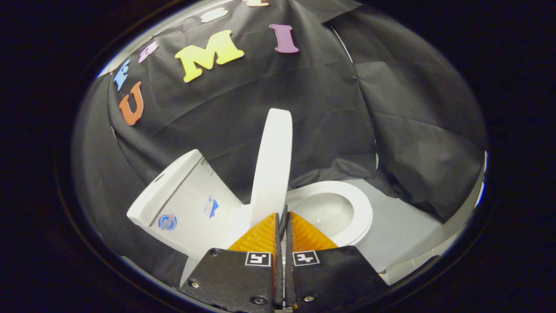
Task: Open the toilet lid.
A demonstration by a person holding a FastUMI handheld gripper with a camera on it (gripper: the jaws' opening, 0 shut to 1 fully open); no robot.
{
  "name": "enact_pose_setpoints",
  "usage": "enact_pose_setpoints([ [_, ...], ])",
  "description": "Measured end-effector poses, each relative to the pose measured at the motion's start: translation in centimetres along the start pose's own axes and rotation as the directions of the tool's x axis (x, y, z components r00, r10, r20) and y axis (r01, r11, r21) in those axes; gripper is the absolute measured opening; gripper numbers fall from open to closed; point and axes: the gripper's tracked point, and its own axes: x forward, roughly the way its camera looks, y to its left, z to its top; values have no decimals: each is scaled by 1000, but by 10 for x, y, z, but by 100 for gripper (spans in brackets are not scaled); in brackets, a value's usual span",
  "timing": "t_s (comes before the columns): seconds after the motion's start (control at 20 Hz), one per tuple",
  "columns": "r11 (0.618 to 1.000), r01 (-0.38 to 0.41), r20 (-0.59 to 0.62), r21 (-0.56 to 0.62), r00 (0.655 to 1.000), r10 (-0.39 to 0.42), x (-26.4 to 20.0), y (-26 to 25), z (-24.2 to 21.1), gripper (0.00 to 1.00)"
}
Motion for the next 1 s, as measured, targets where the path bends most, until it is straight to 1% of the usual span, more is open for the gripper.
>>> enact_pose_setpoints([
  [0.35,995,-13,28,-96,999,16,-6,40,2,6],
  [0.6,985,-15,47,-171,999,23,-8,64,1,8],
  [0.7,982,-24,49,-188,998,34,-9,75,-1,8],
  [0.8,972,-34,60,-231,997,49,-9,82,-3,9],
  [0.9,972,-25,62,-232,997,41,-9,83,-4,10],
  [1.0,974,-42,54,-222,997,55,-9,92,-4,10],
])
